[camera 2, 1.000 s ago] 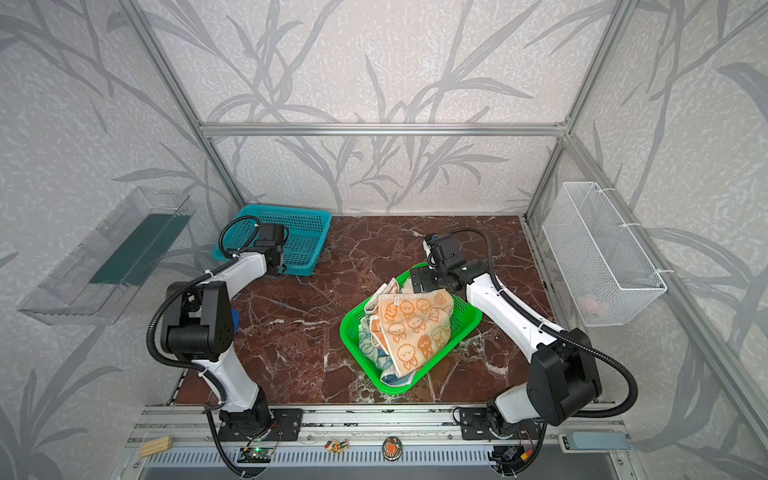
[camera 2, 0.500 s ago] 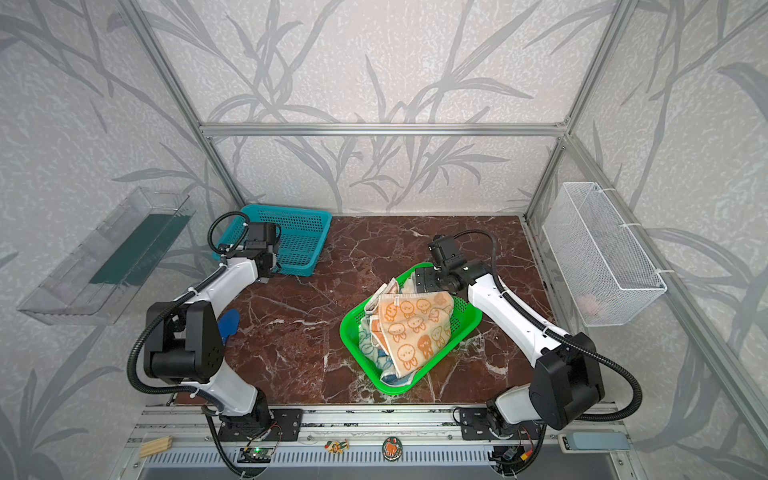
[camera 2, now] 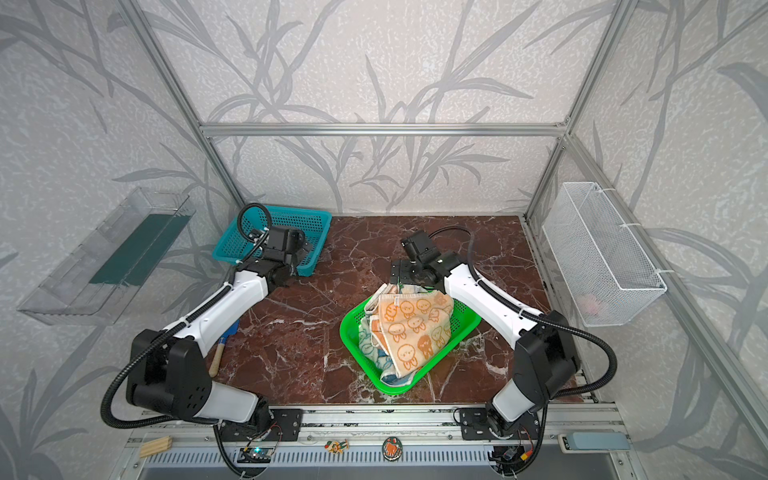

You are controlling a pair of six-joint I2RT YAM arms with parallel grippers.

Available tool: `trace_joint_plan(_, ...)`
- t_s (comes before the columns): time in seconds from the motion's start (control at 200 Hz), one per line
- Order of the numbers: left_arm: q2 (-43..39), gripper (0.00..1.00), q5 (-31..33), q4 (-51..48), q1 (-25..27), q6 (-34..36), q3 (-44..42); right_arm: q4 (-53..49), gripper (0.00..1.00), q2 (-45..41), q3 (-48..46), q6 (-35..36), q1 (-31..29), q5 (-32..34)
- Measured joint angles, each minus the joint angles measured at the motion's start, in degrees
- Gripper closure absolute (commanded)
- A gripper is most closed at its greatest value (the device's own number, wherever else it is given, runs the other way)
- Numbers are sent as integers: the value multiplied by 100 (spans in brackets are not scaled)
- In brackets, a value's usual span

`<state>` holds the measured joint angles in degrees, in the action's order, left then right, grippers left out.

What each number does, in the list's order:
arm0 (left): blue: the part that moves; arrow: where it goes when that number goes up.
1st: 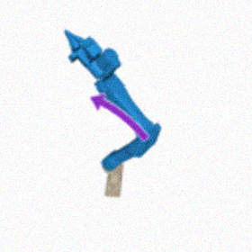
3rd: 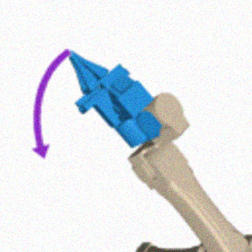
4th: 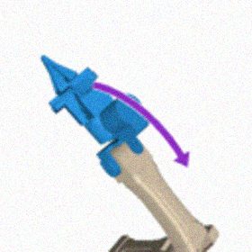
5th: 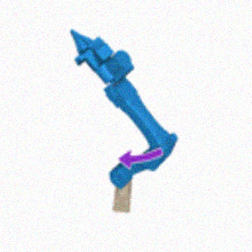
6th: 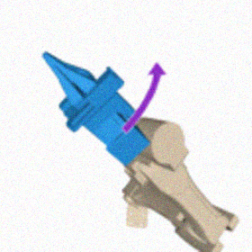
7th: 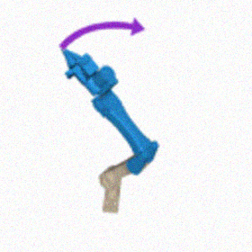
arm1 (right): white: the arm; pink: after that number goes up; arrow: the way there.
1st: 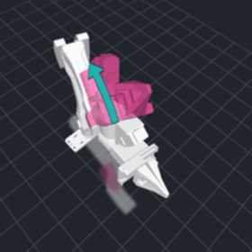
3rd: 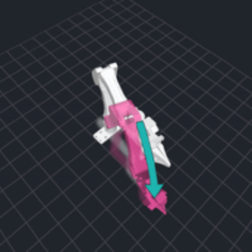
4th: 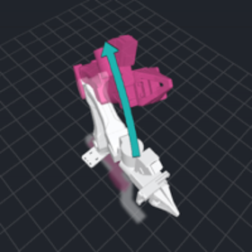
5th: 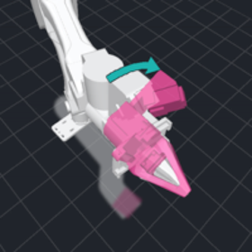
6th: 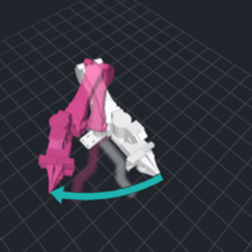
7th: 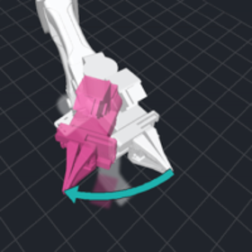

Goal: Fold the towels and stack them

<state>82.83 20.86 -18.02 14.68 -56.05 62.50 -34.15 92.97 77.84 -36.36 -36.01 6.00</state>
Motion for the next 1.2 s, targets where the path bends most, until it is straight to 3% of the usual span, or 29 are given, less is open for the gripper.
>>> trace_joint_plan(0.29,-752,1,-728,-44,216,249,-1075,42,1,837,116,-909,-374,304)
trace_joint_plan(0.595,-1506,1,-962,-17,216,490,-1711,39,2,1773,717,-1228,-564,459)
trace_joint_plan(0.945,-1519,1,-1067,57,216,811,-1858,-35,34,2343,1266,-1237,-595,623)
trace_joint_plan(1.2,-1567,1,-1091,223,214,916,-2035,-249,74,2730,1954,-634,-562,964)
